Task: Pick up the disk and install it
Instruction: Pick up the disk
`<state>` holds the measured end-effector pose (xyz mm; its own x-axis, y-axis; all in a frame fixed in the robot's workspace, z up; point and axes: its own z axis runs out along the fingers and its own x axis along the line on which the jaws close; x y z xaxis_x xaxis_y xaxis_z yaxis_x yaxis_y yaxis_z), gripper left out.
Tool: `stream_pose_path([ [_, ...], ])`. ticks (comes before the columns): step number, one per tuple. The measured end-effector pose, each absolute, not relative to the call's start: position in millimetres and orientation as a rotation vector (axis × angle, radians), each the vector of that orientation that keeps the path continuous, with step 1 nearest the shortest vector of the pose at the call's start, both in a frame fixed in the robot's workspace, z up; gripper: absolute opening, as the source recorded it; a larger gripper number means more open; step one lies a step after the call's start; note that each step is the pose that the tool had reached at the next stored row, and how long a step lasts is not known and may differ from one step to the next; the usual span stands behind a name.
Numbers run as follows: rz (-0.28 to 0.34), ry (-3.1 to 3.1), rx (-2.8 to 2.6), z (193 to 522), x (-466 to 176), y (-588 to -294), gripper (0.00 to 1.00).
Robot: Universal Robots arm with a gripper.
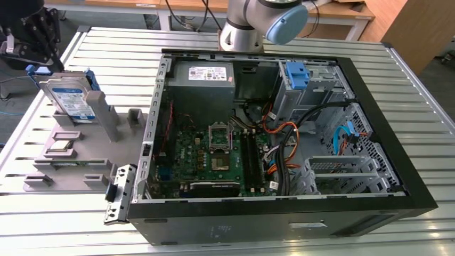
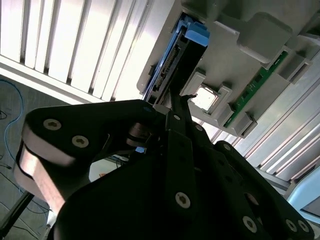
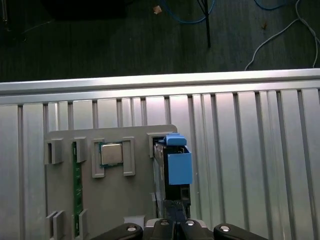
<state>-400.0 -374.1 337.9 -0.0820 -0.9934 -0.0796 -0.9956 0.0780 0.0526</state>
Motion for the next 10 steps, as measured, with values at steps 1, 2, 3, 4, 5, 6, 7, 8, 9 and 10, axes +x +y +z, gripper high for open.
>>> stream_pose_path([
  [1, 0.151, 2.286, -2.111, 337.8, -400.0, -374.1, 0.1],
  [2, 0.152, 2.285, -2.11, 337.7, -400.0, -374.0, 0.1],
  [3, 0.152, 2.285, -2.109, 337.6, -400.0, -374.0, 0.1],
  [4, 0.152, 2.285, -2.11, 337.4, -400.0, -374.0, 0.1],
  [5, 0.153, 2.285, -2.109, 337.1, -400.0, -374.1, 0.1],
  [6, 0.153, 2.285, -2.11, 336.8, -400.0, -374.1, 0.1],
  [7, 0.152, 2.285, -2.11, 336.4, -400.0, -374.1, 0.1],
  [8, 0.153, 2.285, -2.11, 336.3, -400.0, -374.1, 0.1],
  [9, 0.153, 2.285, -2.11, 336.3, -400.0, -374.1, 0.1],
  [10, 0.153, 2.285, -2.11, 336.3, -400.0, -374.1, 0.1],
])
